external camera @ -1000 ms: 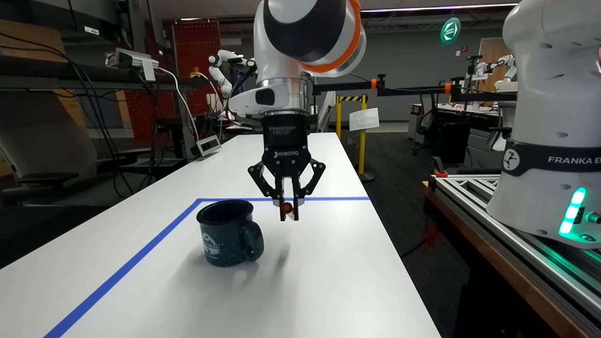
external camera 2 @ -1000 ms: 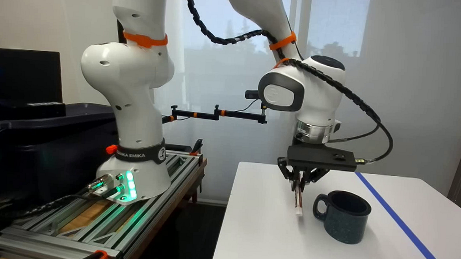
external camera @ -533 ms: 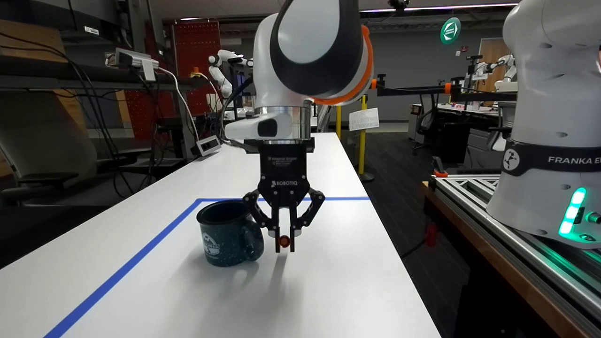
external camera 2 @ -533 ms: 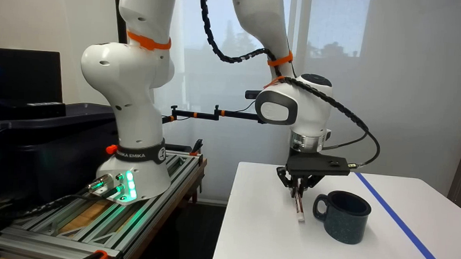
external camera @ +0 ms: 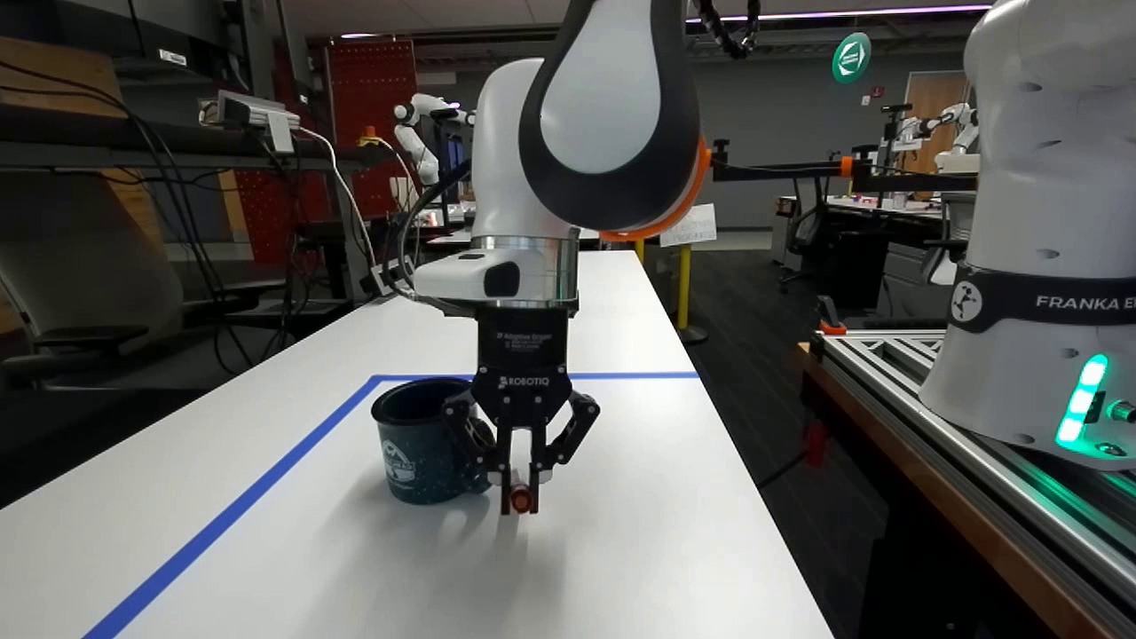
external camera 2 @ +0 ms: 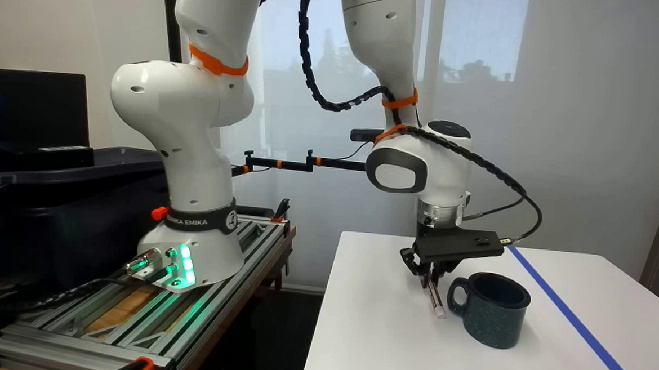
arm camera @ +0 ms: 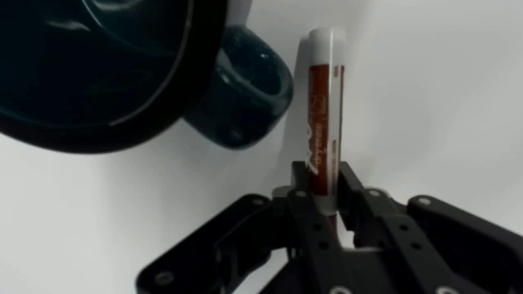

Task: Remove the marker from the mug.

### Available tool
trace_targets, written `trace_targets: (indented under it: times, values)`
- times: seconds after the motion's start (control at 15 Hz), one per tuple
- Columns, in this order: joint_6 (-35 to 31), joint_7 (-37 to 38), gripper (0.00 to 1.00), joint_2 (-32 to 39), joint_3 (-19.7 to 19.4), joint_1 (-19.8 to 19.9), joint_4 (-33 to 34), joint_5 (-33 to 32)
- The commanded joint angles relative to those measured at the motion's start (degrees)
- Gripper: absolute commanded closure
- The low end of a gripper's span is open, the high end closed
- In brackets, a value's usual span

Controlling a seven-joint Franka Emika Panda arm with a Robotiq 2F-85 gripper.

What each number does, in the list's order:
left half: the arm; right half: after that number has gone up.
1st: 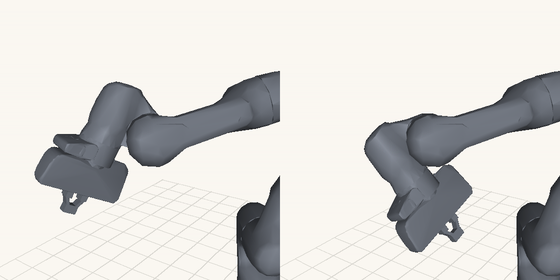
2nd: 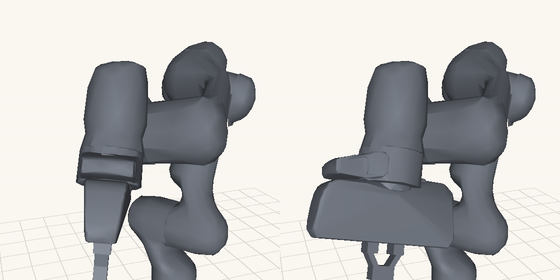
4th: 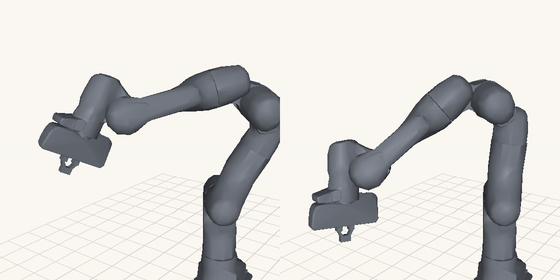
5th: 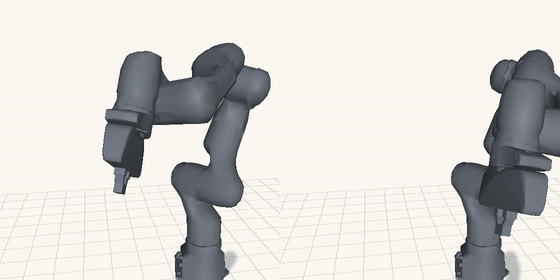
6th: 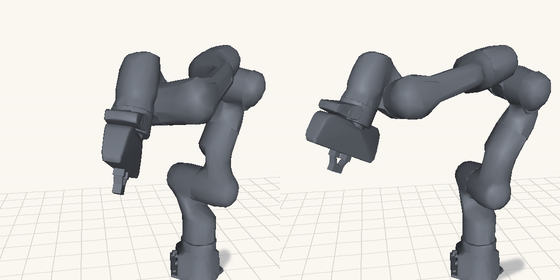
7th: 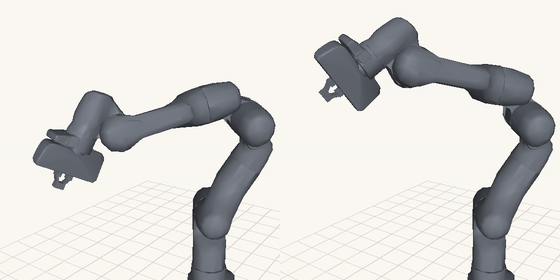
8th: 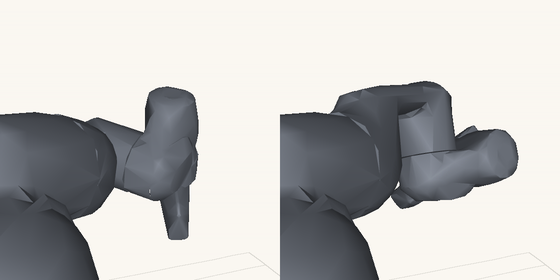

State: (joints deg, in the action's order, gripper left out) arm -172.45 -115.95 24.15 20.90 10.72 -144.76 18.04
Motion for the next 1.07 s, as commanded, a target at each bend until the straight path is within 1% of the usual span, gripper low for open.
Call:
trace_targets:
  times: [0.0, 0.27, 0.53, 0.6, 0.67, 0.73, 1.0]
  values:
    - [-2.35, 0.28, 0.95, 3.85, 3.62, 4.80, 1.47, -5.30]
    - [-2.20, 1.39, 0.95, 5.45, 4.50, 6.93, 2.11, -9.57]
    - [-1.75, 3.08, 0.95, 5.97, 4.05, 7.51, 2.56, -12.09]
    - [-1.56, 3.46, 0.55, 6.06, 4.04, 7.63, 2.83, -12.57]
    - [-1.23, 3.78, 0.53, 5.86, 4.47, 8.10, 2.75, -12.81]
    - [-0.96, 4.06, 0.48, 5.85, 5.03, 8.64, 2.80, -12.97]
    - [1.43, 4.40, 0.16, 2.86, 8.66, 11.52, 1.18, -12.30]
